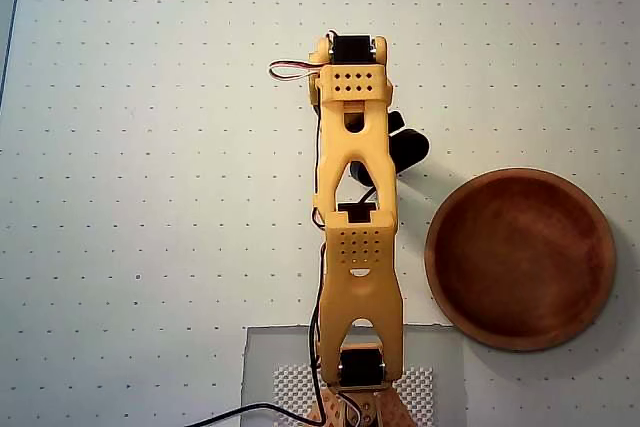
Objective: Grasp a clothespin and put it in the bowl.
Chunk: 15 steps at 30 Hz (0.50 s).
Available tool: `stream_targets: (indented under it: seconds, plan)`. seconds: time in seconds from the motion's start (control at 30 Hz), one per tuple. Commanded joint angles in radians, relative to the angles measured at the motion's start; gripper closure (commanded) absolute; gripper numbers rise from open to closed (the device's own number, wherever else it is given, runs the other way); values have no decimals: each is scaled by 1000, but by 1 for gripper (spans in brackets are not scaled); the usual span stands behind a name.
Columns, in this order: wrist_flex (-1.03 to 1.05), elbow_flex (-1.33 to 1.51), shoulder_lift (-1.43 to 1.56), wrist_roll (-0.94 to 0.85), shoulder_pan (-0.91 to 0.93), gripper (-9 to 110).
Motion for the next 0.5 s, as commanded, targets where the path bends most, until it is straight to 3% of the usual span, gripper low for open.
stream_targets:
  seconds: [0.0, 0.47]
  plan:
    - [29, -78, 28, -44, 6, 86]
    - [31, -67, -21, -201, 28, 84]
